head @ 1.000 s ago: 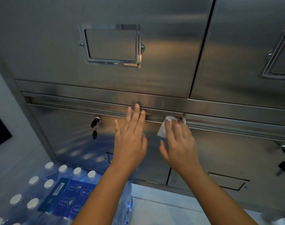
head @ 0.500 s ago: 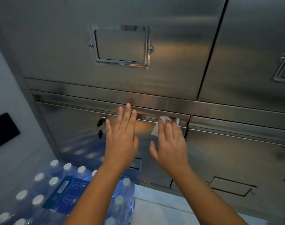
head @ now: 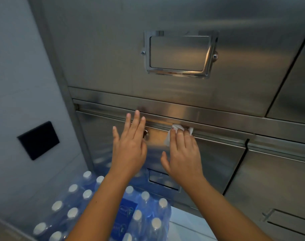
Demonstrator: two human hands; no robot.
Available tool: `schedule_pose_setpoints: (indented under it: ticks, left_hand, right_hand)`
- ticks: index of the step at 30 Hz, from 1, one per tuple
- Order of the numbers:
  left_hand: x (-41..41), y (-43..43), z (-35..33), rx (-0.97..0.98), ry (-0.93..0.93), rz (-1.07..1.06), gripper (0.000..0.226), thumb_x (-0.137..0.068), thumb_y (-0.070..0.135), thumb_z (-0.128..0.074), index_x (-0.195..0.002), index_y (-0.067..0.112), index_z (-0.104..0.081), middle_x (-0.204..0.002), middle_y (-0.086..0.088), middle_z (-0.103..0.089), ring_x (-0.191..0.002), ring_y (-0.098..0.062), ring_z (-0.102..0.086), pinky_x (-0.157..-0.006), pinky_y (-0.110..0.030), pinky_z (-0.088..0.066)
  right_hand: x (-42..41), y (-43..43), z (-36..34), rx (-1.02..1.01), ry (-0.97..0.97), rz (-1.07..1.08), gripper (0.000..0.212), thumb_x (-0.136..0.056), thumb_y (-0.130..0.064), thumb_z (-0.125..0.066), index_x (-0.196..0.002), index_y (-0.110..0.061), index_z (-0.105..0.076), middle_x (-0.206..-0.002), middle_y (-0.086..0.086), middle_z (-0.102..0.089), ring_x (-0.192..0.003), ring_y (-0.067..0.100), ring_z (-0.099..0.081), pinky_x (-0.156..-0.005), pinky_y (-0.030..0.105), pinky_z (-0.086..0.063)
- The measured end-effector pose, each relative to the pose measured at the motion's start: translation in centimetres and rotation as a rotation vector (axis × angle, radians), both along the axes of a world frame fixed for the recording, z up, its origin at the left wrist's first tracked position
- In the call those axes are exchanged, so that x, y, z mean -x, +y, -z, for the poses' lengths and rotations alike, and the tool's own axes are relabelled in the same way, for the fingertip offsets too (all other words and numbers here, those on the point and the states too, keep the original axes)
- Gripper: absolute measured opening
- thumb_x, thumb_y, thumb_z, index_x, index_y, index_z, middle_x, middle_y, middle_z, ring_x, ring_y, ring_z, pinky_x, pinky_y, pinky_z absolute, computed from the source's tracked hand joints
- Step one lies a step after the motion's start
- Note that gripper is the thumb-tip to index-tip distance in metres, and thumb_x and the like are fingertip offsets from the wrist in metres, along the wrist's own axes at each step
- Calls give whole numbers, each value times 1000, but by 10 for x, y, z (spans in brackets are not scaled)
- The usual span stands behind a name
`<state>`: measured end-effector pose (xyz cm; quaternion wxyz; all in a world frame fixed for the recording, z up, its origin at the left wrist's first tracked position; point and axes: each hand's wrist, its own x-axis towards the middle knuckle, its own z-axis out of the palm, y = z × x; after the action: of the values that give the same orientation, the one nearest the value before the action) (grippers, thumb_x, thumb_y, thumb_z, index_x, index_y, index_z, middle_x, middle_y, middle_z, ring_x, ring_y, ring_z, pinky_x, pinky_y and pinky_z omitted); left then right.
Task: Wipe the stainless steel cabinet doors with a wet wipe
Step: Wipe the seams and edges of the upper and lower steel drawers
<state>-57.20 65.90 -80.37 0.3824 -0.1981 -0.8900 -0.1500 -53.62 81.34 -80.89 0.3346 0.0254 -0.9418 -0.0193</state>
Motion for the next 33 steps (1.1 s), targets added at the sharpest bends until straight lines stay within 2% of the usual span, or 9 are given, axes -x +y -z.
schedule_pose_setpoints:
  ticks: [3, 5, 8, 11, 17, 22, 25, 29, 33]
  left_hand:
    - [10, -18, 7, 13, -23, -30, 59, -84, 22, -33, -140, 6, -40, -152, -8, -25, -139, -21, -15, -96, -63, -14]
    - [15, -29, 9, 5, -48, -54, 58, -85, 23, -34, -140, 5, -42, -151, -7, -26, -139, -21, -17, -96, -65, -19]
    - [23, -46, 12, 23, -85, -102, 56, -84, 22, -38, -137, 4, -46, -149, -10, -32, -139, -24, -25, -91, -70, -30]
    - [31, -61, 15, 42, -111, -139, 57, -84, 24, -35, -134, 3, -50, -146, -13, -41, -133, -27, -28, -88, -70, -34]
    - [47, -95, 25, 3, -177, -173, 55, -89, 26, -40, -140, 5, -44, -151, -5, -22, -137, -24, -18, -100, -66, -26]
    - [58, -116, 23, 73, -168, -212, 56, -86, 30, -34, -131, 2, -53, -143, -15, -45, -132, -30, -34, -88, -68, -35]
    - [66, -128, 20, 99, -164, -242, 56, -85, 30, -35, -129, 2, -55, -141, -15, -48, -127, -34, -46, -87, -68, -37]
    - [77, -148, 18, 105, -154, -286, 58, -84, 29, -34, -129, -1, -55, -139, -16, -49, -126, -34, -48, -88, -67, -35]
    - [84, -166, 16, 112, -129, -329, 57, -84, 27, -37, -131, -2, -52, -139, -16, -49, -127, -34, -46, -89, -67, -35]
  right_hand:
    - [8, -17, -2, 1, -39, -21, 65, -75, -35, -44, -119, 10, -58, -109, 25, -60, -100, 38, -55, -91, 41, -35]
    - [13, -30, -4, -5, -57, -42, 66, -76, -36, -42, -120, 11, -56, -109, 25, -59, -100, 38, -55, -91, 42, -35]
    - [19, -50, -9, 3, -76, -79, 68, -75, -38, -40, -120, 11, -57, -109, 23, -59, -98, 36, -56, -87, 42, -42]
    - [26, -67, -14, 7, -95, -116, 67, -75, -38, -39, -118, 11, -58, -109, 23, -60, -94, 35, -56, -82, 41, -48]
    - [38, -92, -24, -1, -79, -170, 65, -74, -41, -38, -106, 9, -65, -101, 19, -62, -87, 31, -53, -70, 37, -50]
    - [53, -119, -25, -29, -81, -192, 67, -71, -43, -37, -104, 9, -66, -98, 18, -62, -87, 28, -44, -67, 35, -50]
    - [63, -139, -27, -59, -116, -204, 68, -70, -43, -36, -104, 8, -67, -97, 17, -62, -84, 29, -52, -66, 35, -50]
    - [76, -161, -25, -88, -145, -216, 67, -67, -41, -46, -105, 10, -66, -100, 19, -63, -83, 30, -56, -68, 35, -50]
    - [90, -182, -23, -108, -166, -230, 73, -69, -41, -34, -112, 11, -62, -104, 20, -61, -88, 30, -51, -71, 36, -48]
